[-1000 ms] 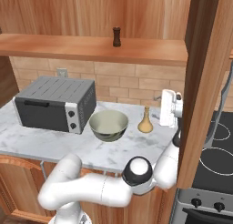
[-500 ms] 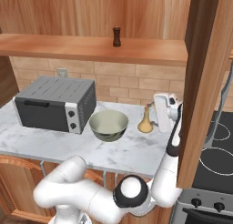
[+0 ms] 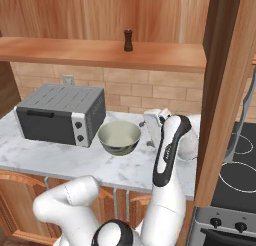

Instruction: Retrieve the bottle and the shaker from the cabinet and place them next to the mixing bowl on the counter. Then add garlic from the fridge to the mixing bowl.

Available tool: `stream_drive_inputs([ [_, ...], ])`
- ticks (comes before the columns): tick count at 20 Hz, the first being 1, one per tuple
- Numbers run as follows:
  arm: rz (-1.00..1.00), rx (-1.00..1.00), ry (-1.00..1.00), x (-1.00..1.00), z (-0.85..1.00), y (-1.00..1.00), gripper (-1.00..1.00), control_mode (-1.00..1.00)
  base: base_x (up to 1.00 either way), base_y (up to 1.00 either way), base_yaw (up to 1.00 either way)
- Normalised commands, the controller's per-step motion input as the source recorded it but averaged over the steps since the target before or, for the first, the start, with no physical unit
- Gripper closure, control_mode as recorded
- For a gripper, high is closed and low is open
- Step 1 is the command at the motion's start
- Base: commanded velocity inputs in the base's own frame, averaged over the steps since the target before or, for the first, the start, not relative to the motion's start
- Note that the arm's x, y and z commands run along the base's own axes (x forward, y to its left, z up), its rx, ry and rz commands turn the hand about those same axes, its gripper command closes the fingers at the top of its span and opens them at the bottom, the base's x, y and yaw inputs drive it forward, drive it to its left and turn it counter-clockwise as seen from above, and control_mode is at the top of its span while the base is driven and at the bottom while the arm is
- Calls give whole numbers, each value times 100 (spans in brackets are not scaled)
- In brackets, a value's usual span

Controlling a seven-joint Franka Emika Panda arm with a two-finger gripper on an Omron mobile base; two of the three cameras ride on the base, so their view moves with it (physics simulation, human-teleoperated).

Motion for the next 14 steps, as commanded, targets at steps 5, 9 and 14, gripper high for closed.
stream_drive_inputs([
  [5,0,-11,-12,-42,53,11,-100,-100,0,0,0],
  [9,0,-27,-5,-39,64,0,-100,-100,0,0,0],
  [14,0,-37,0,-32,46,13,-100,-100,0,0,0],
])
